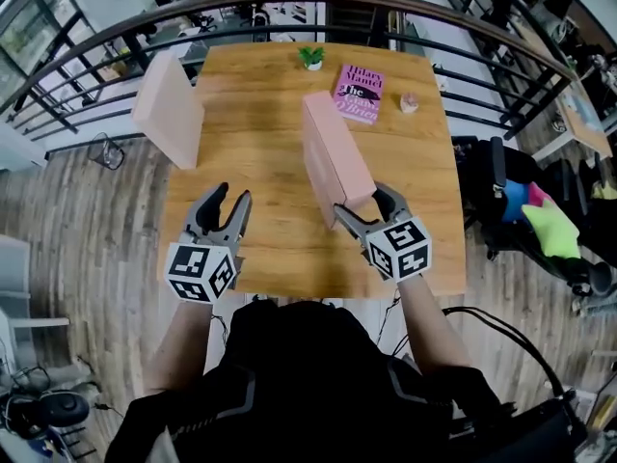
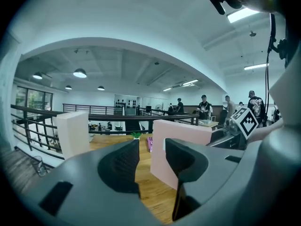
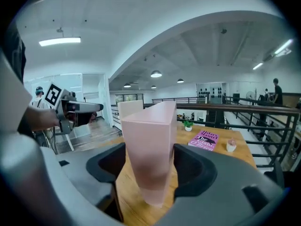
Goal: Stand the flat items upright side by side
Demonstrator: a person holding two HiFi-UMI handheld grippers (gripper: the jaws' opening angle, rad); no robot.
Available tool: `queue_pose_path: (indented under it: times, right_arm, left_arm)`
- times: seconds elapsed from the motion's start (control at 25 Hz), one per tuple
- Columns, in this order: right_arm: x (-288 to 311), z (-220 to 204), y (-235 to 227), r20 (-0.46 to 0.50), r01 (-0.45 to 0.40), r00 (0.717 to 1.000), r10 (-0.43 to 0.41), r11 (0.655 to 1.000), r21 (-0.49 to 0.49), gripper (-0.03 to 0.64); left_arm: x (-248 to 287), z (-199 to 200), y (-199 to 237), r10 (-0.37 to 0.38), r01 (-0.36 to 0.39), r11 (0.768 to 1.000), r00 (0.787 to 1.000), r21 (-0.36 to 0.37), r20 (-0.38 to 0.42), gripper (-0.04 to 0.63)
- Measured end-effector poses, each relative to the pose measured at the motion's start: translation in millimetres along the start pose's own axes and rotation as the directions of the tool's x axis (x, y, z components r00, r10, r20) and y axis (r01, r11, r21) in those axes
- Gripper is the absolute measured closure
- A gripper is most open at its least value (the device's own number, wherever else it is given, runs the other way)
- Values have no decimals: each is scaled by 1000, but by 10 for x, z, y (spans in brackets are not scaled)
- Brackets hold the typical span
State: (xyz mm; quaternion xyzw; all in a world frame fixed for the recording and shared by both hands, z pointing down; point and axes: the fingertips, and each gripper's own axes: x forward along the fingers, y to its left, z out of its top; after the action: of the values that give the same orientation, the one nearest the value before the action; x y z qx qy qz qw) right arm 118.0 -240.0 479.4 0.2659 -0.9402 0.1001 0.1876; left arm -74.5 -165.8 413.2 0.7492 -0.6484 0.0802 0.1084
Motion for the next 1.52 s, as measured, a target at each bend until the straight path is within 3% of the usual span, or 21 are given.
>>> queue_pose_path:
  times: [0.48,0.68,1.52]
  right_arm:
    - [287,70,154,11,16,1000,-16,1000,19,321]
    - [569,172,343,16,21,1000,-22,999,24,321]
    - [2251,869,1302,24,-32,999,32,999,12,321]
  left_arm:
    - [-446,58,509,75,-75,997,996,-1,45,410]
    - [-692,54,816,101,-104,994,994,44,52,408]
    - [-1374,94,2442,206,-206,979,975,-11,87,426]
